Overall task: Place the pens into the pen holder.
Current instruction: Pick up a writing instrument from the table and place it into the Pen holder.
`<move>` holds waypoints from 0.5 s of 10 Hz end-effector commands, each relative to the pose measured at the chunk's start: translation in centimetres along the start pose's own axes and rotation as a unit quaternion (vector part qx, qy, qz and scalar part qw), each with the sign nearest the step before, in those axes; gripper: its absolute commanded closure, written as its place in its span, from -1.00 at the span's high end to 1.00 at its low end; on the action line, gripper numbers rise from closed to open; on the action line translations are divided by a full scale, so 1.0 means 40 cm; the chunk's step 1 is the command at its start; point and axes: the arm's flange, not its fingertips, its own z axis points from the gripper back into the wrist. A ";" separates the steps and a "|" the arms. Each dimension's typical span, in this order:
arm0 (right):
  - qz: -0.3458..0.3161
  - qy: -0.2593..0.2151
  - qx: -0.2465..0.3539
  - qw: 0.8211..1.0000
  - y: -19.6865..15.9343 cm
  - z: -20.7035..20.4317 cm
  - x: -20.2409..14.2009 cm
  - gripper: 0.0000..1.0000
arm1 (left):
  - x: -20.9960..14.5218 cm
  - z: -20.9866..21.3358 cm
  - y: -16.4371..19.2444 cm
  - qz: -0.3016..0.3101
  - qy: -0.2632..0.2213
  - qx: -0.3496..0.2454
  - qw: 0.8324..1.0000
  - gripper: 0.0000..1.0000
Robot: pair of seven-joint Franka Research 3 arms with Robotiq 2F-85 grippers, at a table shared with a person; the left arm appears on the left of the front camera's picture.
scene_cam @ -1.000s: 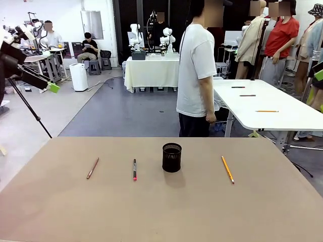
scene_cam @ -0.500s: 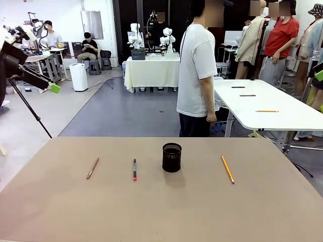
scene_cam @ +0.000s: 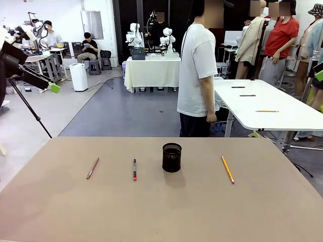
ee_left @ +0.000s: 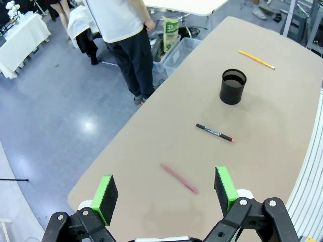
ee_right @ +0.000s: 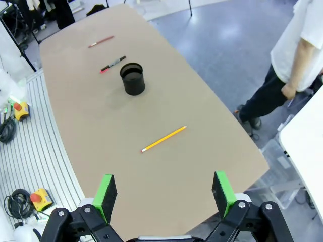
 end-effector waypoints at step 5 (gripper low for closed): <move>-0.070 0.151 0.041 0.985 0.080 -0.247 0.178 1.00 | -0.003 -0.001 0.008 -0.006 -0.007 -0.006 1.000 1.00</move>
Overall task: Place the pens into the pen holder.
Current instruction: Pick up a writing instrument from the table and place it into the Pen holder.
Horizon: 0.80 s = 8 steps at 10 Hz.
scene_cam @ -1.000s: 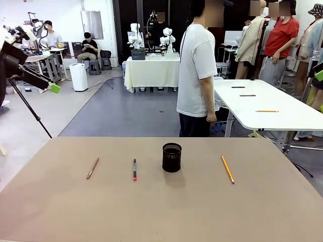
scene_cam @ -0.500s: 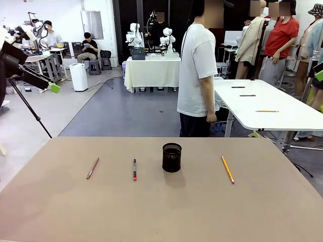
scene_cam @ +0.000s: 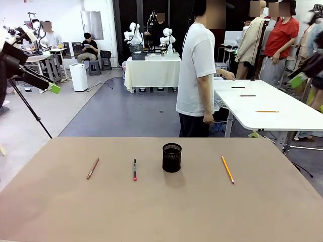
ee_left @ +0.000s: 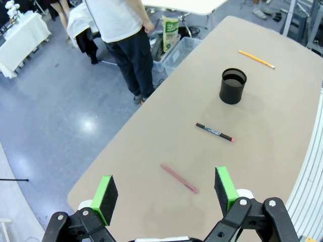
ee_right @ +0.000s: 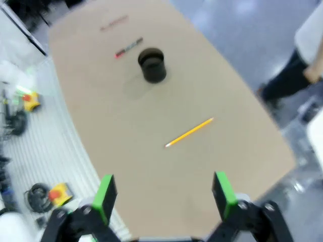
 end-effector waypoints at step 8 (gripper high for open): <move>-0.291 0.253 -0.218 0.897 -0.089 -0.695 -0.056 1.00 | -0.003 0.001 0.008 -0.006 -0.008 -0.006 1.000 1.00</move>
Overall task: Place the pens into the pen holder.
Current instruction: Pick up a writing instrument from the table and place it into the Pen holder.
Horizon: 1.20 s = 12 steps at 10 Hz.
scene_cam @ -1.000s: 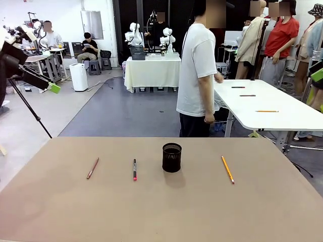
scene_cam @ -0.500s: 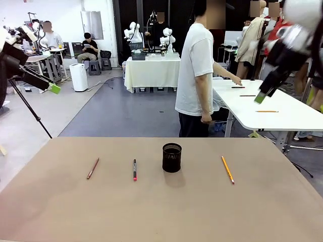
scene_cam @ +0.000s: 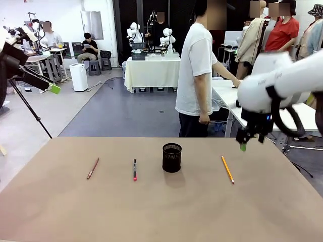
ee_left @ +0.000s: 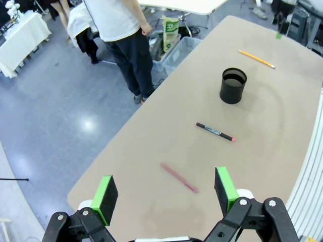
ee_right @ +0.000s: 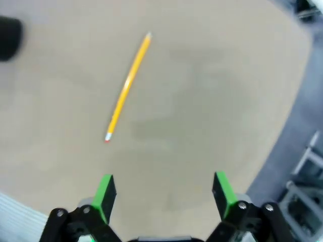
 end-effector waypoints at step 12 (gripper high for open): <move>-0.174 0.039 -0.008 0.984 0.082 -0.183 0.164 1.00 | -0.002 0.001 0.007 -0.006 -0.009 -0.006 1.000 1.00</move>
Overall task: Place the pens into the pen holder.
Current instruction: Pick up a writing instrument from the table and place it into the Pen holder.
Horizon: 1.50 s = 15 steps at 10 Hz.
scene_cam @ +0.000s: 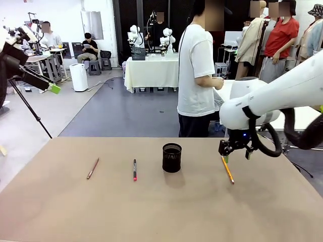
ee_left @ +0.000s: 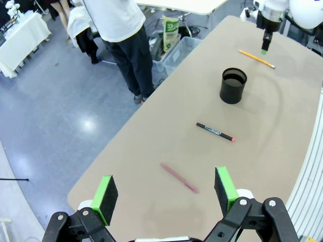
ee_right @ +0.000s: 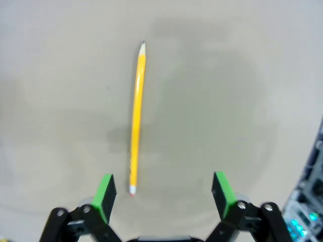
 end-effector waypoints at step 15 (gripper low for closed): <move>-0.094 -0.043 0.009 0.995 0.051 -0.148 0.138 0.68 | -0.002 0.001 0.007 -0.006 -0.009 -0.006 1.000 1.00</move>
